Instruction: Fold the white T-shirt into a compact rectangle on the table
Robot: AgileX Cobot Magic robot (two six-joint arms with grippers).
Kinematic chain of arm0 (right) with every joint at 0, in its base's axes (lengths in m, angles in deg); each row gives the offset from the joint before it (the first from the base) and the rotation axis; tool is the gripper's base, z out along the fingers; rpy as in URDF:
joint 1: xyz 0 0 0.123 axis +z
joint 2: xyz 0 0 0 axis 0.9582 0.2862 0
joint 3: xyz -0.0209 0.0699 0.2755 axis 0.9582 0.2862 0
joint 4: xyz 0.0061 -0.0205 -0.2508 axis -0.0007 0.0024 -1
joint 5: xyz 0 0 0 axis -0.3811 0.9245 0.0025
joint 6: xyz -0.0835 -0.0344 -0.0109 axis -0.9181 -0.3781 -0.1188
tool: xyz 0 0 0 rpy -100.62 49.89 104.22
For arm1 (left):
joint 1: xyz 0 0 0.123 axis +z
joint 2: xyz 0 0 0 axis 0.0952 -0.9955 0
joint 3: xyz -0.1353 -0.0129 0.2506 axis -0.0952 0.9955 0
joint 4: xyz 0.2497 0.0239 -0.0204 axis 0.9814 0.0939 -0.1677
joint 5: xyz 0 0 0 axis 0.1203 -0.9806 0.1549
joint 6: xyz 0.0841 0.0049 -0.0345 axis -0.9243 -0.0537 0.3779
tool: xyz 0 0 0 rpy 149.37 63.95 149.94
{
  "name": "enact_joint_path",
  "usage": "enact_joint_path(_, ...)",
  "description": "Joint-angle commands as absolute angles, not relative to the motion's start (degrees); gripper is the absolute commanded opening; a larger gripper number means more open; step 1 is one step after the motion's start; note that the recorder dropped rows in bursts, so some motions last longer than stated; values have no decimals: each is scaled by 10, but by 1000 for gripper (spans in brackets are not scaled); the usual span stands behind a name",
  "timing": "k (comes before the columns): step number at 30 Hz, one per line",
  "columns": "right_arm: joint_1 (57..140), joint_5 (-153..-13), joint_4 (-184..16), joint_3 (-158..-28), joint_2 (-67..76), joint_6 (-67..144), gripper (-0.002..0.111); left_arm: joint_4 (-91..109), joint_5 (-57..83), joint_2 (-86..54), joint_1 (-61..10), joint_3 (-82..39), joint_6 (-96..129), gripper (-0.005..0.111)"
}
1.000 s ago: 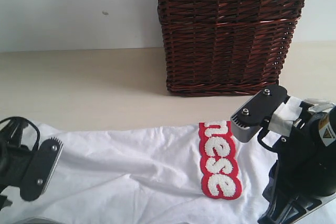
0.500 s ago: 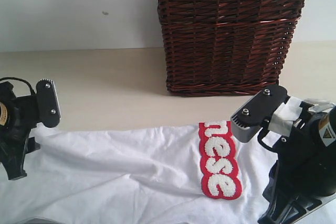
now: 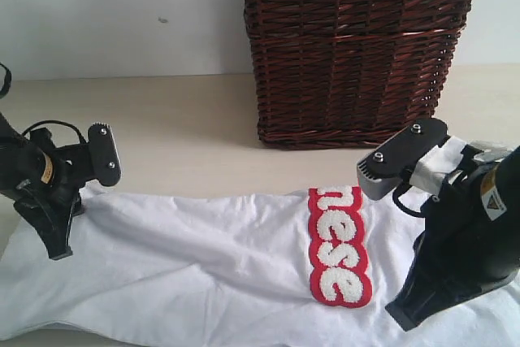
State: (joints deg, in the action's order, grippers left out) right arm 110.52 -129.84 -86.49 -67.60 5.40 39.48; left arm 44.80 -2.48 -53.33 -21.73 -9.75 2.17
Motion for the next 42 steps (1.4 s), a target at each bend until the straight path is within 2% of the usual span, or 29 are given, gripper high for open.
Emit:
enact_joint_path(1, 1102, -1279, -974, -678, 119, 510, 0, 449, -50, -518, -214, -116, 69, 40)
enact_joint_path(3, 1096, -1249, -1000, -679, 151, 544, 0, 449, -80, -508, -214, -125, 101, 43)
enact_joint_path(11, 1009, -1125, -981, -681, 293, 563, 0, 379, -203, -477, -214, -129, 161, 43)
enact_joint_path(22, 937, -1098, -932, -689, 389, 516, 0, 108, -318, -477, -214, -94, -143, 43)
enact_joint_path(33, 936, -1149, -929, -689, 389, 511, 0, 159, -249, -477, -214, -6, -210, 43)
enact_joint_path(42, 936, -1212, -928, -689, 389, 501, 0, 334, -290, -477, -214, 24, -17, 43)
